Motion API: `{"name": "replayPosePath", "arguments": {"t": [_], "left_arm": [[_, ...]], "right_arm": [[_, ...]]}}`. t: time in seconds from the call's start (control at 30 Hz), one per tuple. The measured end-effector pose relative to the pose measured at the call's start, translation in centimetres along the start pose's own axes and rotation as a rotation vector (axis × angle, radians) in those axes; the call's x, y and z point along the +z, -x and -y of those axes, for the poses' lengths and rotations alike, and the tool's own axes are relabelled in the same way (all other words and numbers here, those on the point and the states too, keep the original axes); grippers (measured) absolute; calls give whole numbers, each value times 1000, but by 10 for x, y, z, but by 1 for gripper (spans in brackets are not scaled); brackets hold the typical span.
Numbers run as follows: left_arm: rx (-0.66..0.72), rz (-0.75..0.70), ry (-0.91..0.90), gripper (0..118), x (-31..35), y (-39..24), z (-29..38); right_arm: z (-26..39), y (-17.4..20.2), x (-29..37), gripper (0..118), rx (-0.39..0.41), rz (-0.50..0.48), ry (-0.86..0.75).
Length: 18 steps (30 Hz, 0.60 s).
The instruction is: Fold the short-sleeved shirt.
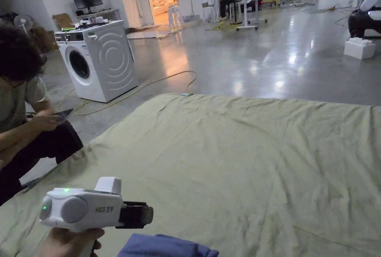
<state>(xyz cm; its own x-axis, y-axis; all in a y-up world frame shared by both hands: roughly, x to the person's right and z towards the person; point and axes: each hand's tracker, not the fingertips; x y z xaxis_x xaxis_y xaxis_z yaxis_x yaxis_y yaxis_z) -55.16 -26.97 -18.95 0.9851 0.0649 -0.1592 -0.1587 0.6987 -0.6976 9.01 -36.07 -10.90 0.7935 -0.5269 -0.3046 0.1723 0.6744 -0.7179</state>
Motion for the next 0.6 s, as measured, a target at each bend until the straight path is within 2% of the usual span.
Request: {"name": "replayPosePath", "arguments": {"t": [0.13,0.27,0.37,0.43,0.6], "left_arm": [[-211,-33,-305,78,83,-83,3],[-255,36,-545,78,160,-164,17],[-332,-24,-647,78,196,-223,39],[-365,-3,-684,78,211,-246,50],[-406,-7,-765,76,240,-292,85]], "right_arm": [[-22,12,40,0,83,39,-141],[-46,27,91,0,195,83,-307],[-62,41,127,0,290,115,-423],[-69,49,146,0,346,167,-497],[-73,62,173,0,416,300,-639]]}}
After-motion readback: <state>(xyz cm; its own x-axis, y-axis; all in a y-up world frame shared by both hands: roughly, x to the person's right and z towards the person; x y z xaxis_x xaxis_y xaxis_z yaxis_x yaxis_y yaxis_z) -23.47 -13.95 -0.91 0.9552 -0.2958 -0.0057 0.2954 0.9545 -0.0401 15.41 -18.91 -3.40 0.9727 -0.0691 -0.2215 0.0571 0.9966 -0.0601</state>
